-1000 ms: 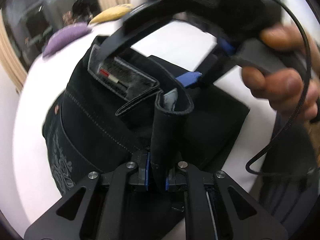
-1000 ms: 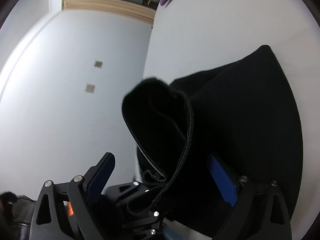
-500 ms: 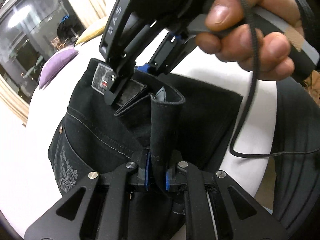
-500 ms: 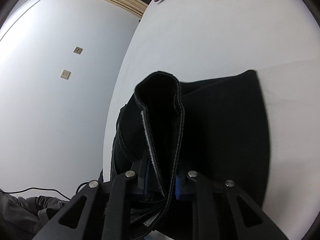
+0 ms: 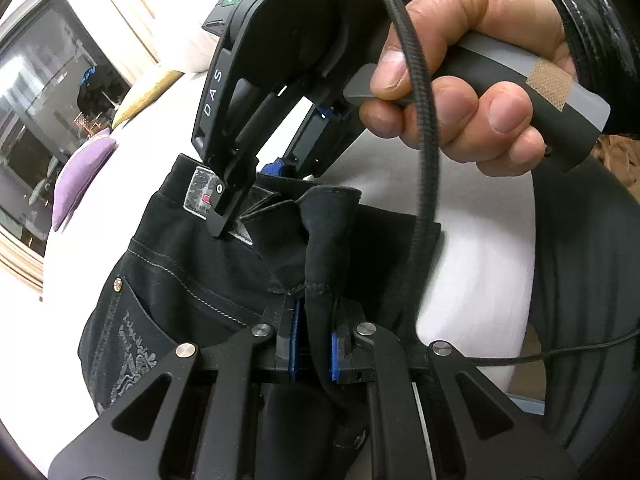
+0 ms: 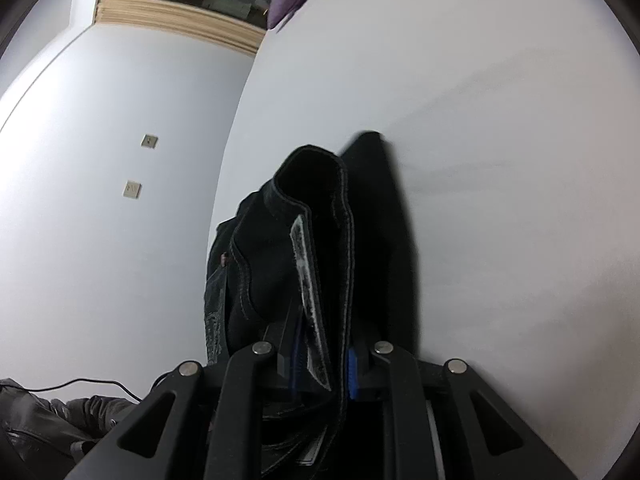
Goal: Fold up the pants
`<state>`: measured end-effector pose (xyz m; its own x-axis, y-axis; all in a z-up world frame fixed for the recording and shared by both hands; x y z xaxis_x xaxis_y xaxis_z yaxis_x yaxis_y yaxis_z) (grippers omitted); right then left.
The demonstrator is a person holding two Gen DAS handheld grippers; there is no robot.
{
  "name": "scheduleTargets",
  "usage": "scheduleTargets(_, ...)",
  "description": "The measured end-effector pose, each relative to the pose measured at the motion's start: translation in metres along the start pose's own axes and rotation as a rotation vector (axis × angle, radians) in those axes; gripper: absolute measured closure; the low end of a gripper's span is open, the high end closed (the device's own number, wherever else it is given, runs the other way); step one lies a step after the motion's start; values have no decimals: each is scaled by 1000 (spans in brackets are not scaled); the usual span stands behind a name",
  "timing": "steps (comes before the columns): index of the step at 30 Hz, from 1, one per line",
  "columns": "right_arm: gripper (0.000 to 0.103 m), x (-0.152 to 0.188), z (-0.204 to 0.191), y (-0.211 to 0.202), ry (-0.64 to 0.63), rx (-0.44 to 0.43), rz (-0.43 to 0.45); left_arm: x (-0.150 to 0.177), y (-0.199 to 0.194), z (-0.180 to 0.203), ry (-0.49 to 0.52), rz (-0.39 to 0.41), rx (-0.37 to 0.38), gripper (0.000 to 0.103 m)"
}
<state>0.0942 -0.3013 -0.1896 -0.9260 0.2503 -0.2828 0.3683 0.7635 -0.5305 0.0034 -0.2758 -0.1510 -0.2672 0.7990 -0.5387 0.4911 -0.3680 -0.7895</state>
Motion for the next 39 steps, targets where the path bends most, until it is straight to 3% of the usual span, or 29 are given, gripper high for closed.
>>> scheduleTargets(6, 85, 0, 8, 4, 32, -74, 51, 9, 5, 2, 32, 4, -7, 92)
scheduleTargets(8, 80, 3, 8, 1, 44, -91, 53, 18, -6, 4, 11, 2, 33, 87)
scheduleTargets(12, 54, 6, 4, -26, 33, 19, 99, 25, -37, -12, -133, 6, 213, 78)
scheduleTargets(14, 53, 4, 0, -49, 30, 103, 141, 29, -60, -30, -205, 54, 251, 76)
scheduleTargets(15, 54, 4, -8, -56, 17, 97, 156, 32, -70, -39, -246, 71, 262, 69)
scheduleTargets(16, 61, 3, -17, -62, 1, 81, 171, 35, -77, -53, -307, 93, 277, 54)
scheduleTargets(18, 68, 0, -48, -64, -69, 40, 183, 44, -88, -93, -469, 159, 285, 42)
scheduleTargets(22, 78, 1, -87, -32, -170, -24, 112, 57, -63, -165, -647, 161, 209, 42)
scheduleTargets(25, 81, 1, -83, 3, -147, -2, 51, 68, -21, -210, -751, 97, 194, 42)
scheduleTargets(27, 86, 2, -57, 18, -77, 81, 23, 75, 1, -224, -789, 45, 195, 46)
scheduleTargets(28, 103, 4, -42, 23, -25, 106, 16, 80, 9, -224, -797, 31, 202, 46)
scheduleTargets(31, 103, 11, -25, 24, 53, 59, 49, 92, 11, -214, -777, 45, 179, 46)
scheduleTargets(35, 103, 14, -33, 31, 29, 97, 52, 101, -17, -185, -719, 65, 154, 46)
scheduleTargets(39, 103, 19, -35, 32, 45, 94, 71, 117, -44, -140, -544, 71, 93, 46)
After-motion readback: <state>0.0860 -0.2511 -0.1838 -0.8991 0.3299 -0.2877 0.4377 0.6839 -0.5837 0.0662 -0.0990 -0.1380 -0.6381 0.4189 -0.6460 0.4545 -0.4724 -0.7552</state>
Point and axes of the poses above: each gripper's, at about its wrist camera, not at the fingertips, and y roughly the way its jaws point, z to its right, x to its underside, the point moved 5 cm from there along y, roughly the way its jaws point, and after that the axes turned 7 degrees about -y, right-handed, at the moved point
